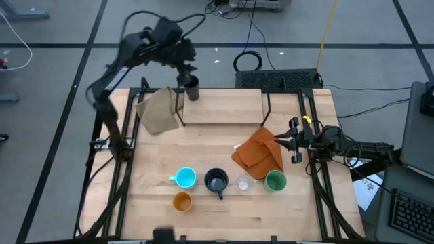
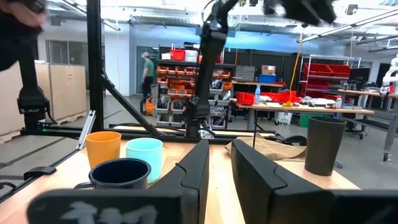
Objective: Stack small to large cups/mugs on shelf
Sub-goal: Put the green cup on the shelf
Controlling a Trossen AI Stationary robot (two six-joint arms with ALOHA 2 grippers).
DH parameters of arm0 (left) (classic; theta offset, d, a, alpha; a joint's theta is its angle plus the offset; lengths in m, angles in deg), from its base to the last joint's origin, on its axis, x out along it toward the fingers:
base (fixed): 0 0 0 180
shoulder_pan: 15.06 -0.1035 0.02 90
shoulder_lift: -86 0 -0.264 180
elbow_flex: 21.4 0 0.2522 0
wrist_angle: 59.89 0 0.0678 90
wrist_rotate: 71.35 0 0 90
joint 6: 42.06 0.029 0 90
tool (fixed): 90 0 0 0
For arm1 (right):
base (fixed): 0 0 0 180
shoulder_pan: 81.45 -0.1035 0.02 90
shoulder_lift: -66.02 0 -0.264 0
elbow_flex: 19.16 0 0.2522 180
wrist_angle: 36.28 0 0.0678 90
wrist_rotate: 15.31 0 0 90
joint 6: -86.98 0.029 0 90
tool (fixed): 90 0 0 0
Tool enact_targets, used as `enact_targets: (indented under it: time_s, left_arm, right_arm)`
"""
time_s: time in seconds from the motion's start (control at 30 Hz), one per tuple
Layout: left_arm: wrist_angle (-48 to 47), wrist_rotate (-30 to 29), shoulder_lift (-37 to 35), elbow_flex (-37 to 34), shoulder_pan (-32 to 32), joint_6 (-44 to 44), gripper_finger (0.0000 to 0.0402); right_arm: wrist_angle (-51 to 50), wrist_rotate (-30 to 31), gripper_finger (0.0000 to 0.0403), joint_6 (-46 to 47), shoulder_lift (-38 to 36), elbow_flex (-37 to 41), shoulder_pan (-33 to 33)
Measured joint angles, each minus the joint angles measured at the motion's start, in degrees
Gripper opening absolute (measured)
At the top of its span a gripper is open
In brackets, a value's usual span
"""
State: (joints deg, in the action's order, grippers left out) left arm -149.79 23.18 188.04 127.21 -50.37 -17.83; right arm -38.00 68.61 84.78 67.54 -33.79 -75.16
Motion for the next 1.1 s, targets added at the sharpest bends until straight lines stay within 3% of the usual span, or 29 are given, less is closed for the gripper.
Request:
enact_targets:
  time_s: [0.3, 0.63, 0.77, 0.93, 1.1]
  left_arm:
    - [-2.50, -0.21, -12.52, 0.00, 14.16, -5.71, 0.0177]
    - [-13.86, -8.56, -21.64, -0.03, 26.40, -16.68, 0.0177]
    - [-13.93, -10.37, -26.68, -2.49, 31.21, -21.26, 0.0177]
    - [-13.92, -18.97, -37.49, -13.89, 37.39, -29.46, 0.0177]
    - [-12.10, -24.60, -51.45, -35.66, 41.23, -39.42, 0.0177]
  right_arm:
    - [2.32, -0.01, 0.0061, 0.45, 0.00, 0.01, 0.00]
    - [6.82, -0.17, 0.0061, 0.50, 0.00, 0.02, -0.02]
    - [6.93, -0.17, 0.0061, 1.12, -0.01, 0.02, 0.00]
    - [8.16, -0.20, 0.0061, 1.65, -0.02, 0.00, 0.00]
    - [11.04, -0.21, 0.0061, 1.97, 0.00, 0.00, -0.02]
